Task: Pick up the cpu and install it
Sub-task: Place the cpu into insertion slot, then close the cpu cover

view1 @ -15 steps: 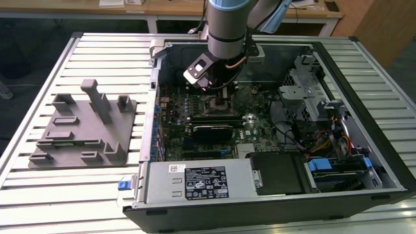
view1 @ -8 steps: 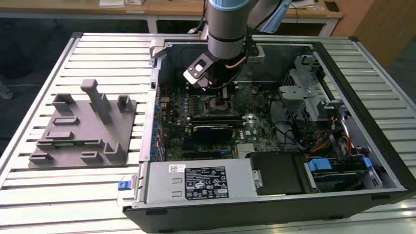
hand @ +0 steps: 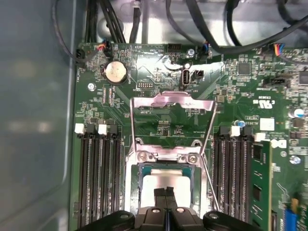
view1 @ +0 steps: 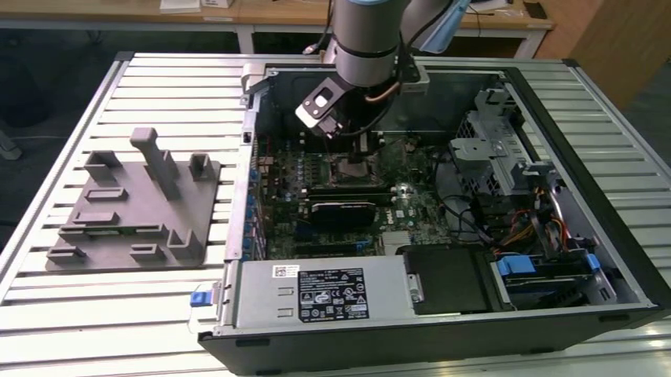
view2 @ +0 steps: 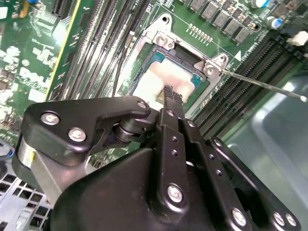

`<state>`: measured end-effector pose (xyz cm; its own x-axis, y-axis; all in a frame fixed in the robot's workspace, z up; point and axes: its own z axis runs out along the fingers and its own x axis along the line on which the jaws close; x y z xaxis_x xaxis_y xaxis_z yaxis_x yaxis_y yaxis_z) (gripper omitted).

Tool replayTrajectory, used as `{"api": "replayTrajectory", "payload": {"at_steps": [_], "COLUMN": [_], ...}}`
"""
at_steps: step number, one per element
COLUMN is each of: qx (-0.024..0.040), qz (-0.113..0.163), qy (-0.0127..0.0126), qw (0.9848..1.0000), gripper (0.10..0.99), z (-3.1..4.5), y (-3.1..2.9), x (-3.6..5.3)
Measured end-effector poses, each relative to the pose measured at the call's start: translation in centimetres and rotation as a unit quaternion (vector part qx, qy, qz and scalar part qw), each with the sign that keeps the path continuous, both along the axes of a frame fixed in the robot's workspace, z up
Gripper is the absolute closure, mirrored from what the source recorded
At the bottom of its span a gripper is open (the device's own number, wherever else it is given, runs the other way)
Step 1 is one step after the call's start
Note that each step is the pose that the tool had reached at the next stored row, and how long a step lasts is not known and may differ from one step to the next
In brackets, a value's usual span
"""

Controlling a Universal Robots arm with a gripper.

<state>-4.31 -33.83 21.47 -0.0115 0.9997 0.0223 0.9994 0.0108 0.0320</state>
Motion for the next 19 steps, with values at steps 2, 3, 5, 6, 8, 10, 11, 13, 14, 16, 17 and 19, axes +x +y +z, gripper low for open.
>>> {"api": "replayTrajectory", "payload": {"at_steps": [2,3,5,6,8,10,11,13,14,16,17,19], "qx": [0.0,0.0,0.0,-0.0001,0.0,0.0,-0.0001,0.0001,0.0,0.0,0.0,0.0], "qz": [0.0,0.0,0.0,0.0,0.0,0.0,0.0,0.0,0.0,0.0,0.0,0.0], "qy": [0.0,0.0,-0.0001,-0.0001,-0.0002,-0.0003,-0.0003,-0.0004,-0.0004,-0.0004,-0.0004,-0.0004], "qw": [1.0,1.0,1.0,1.0,1.0,1.0,1.0,1.0,1.0,1.0,1.0,1.0], "gripper": [0.98,0.98,0.98,0.98,0.98,0.98,0.98,0.98,0.98,0.98,0.98,0.98], "z": [0.55,0.87,1.57,1.91,2.55,3.09,3.28,3.34,3.34,3.35,3.36,3.36], "y": [0.0,0.0,0.0,0.0,0.0,0.0,0.0,0.0,0.0,0.0,0.0,0.0], "x": [0.0,0.0,0.0,0.0,0.0,0.0,0.0,0.0,0.0,0.0,0.0,0.0]}}
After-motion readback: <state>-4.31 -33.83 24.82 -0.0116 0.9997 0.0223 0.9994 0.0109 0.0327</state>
